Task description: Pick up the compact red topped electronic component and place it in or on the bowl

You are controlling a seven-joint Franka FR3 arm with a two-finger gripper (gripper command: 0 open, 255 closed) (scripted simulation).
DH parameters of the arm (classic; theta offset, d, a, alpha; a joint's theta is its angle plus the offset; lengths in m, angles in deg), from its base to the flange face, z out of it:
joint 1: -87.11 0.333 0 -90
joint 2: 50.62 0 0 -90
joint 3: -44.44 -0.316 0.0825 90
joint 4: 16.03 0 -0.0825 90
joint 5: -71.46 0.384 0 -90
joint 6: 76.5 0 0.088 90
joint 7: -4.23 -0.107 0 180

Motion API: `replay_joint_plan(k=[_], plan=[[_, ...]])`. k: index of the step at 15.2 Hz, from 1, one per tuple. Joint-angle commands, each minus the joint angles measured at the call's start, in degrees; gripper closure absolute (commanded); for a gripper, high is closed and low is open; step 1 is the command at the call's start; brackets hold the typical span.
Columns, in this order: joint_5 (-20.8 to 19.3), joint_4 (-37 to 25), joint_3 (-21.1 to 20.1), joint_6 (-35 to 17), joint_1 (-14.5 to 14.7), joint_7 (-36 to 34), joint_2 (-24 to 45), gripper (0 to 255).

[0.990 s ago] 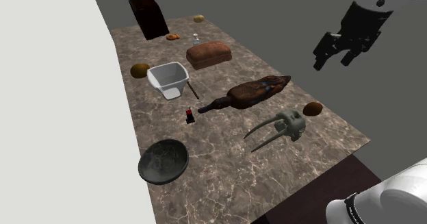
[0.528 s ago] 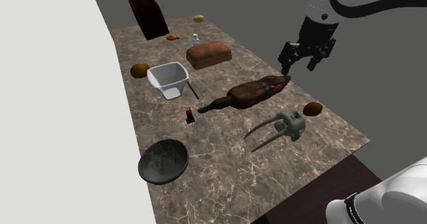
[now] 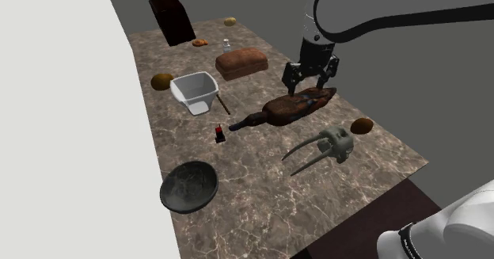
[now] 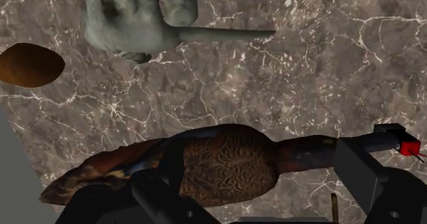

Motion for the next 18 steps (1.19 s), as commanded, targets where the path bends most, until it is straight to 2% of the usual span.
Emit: replay_joint_plan(k=[1,10,18], plan=[[-0.3,-2.2,-1.3,-1.5,0.3,-1.5,4.3,0],[-4.6,-15.7,-6.0,-4.6,3.1,-9.3,23.9,0],[-9.9,-32.9,-7.2,-2.9,8.3,-15.1,42.5,0]])
